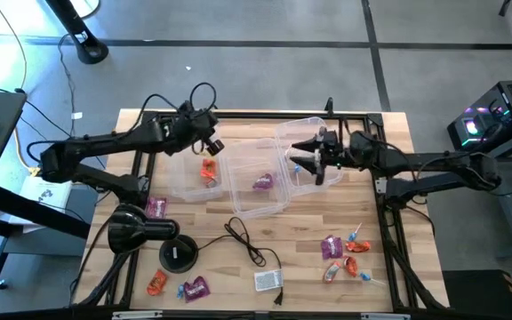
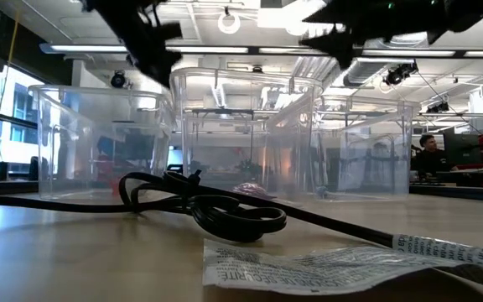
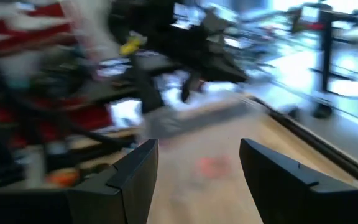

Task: Sort candy
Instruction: Put the violet candy into the center transparent bin

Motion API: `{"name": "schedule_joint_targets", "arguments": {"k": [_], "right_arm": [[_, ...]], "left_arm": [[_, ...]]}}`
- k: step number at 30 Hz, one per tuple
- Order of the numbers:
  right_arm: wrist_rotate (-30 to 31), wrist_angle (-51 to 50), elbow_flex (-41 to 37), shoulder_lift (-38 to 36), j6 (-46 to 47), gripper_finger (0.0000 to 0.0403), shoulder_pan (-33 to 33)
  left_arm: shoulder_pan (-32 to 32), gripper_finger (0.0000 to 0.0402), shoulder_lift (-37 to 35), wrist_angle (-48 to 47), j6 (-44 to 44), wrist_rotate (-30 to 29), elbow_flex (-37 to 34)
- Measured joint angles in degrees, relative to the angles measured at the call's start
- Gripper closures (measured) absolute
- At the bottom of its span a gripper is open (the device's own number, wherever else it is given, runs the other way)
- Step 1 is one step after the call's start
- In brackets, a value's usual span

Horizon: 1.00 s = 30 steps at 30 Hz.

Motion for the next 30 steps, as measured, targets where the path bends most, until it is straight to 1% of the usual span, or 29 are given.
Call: {"name": "schedule_joint_targets", "arguments": {"k": [2,3,6,8,9,12,15,17,18,21,23,26,30], "right_arm": [[-2.4,0.0,0.9,-1.1,-0.5,0.0181,2.8],[-2.5,0.0,1.4,-1.3,-0.7,0.0181,4.3],[-1.8,-0.5,2.7,-1.5,-2.0,0.0181,9.5],[-0.6,-1.0,3.5,-1.4,-2.0,0.0181,13.4],[0.6,-1.4,3.8,-1.3,-1.9,0.0181,15.4],[5.9,-6.0,4.5,-1.1,-0.7,0.0181,21.6],[11.8,-10.8,4.7,-1.1,3.9,0.0181,27.6],[14.5,-13.8,4.7,-1.1,8.2,0.0181,31.4],[15.7,-15.1,4.7,-1.1,10.7,0.0181,33.2],[19.9,-18.2,4.7,-1.1,18.0,0.0181,38.5],[22.5,-20.3,4.7,-1.1,22.6,0.0181,41.5],[25.6,-24.4,4.7,-1.1,30.4,0.0181,44.9],[26.6,-33.0,4.8,-0.4,42.7,0.0181,47.9]], "left_arm": [[-2.9,0.0401,-2.0,0.4,-2.7,3.6,0.2],[-4.4,0.0401,-3.2,0.8,-4.2,6.5,0.2],[-9.4,0.0401,-5.7,2.0,-8.3,15.3,0.2],[-13.7,0.0401,-6.5,3.5,-9.6,19.2,0.2],[-16.3,0.0401,-6.6,4.6,-9.7,20.0,0.2],[-23.5,0.0401,-6.4,8.2,-10.3,20.1,0.2],[-29.7,0.0401,-5.4,10.5,-10.2,20.0,0.2],[-33.1,0.0401,-4.9,12.1,-9.3,18.1,0.2],[-34.7,0.0401,-4.7,12.7,-9.4,15.5,0.2],[-37.6,0.0401,-4.6,12.7,-12.1,3.4,0.2],[-38.3,0.0401,-4.9,12.2,-12.0,-2.4,0.2],[-38.1,0.0401,-5.6,12.1,-10.4,-5.6,0.2],[-36.5,0.0401,-6.9,11.4,-7.8,-6.0,0.2]]}}
